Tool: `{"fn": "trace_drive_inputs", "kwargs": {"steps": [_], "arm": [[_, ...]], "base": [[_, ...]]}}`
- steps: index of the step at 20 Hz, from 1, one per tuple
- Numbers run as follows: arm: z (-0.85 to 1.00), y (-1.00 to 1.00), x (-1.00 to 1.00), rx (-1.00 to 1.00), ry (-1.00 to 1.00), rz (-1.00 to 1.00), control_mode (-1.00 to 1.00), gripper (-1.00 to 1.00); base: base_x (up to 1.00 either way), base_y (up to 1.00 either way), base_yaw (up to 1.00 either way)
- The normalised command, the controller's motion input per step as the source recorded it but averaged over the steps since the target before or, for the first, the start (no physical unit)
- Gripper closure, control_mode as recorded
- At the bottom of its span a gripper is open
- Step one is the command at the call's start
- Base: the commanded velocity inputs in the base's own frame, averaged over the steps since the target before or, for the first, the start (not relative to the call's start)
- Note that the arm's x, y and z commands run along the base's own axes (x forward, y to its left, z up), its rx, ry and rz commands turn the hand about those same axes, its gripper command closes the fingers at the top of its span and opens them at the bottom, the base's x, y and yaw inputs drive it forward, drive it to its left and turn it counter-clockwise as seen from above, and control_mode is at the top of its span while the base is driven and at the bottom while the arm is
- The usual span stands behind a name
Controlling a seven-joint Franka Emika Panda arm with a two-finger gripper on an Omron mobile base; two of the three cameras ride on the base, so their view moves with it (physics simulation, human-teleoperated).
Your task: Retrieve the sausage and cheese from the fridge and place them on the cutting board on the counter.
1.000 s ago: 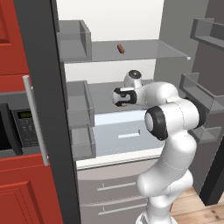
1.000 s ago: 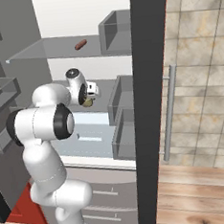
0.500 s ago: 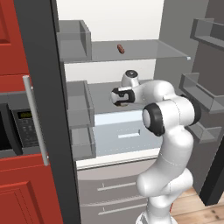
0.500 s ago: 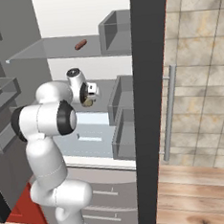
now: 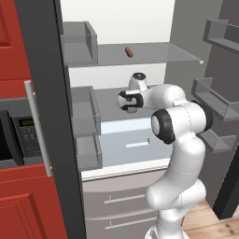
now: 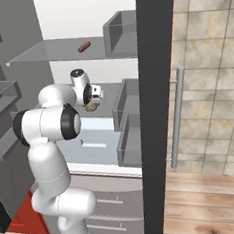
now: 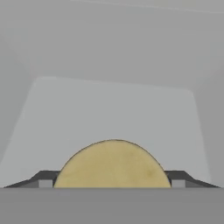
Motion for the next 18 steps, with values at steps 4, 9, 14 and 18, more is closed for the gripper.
{"fn": "trace_drive_inputs", "kwargs": {"steps": [4, 9, 14, 18], "arm": [[-0.43, 0.00, -0.19, 0.00, 0.06, 0.00, -1.00, 1.00], [-0.12, -0.03, -0.30, 0.01, 0.01, 0.00, -1.00, 1.00], [0.18, -0.10, -1.00, 0.05, 0.00, 0.00, -1.00, 1.00], [0.22, 0.00, -1.00, 0.01, 0.00, 0.00, -1.00, 1.00]], "base": [[0.00, 0.00, 0.00], [0.00, 0.00, 0.00], [0.00, 0.00, 0.00], [0.00, 0.00, 0.00]]}}
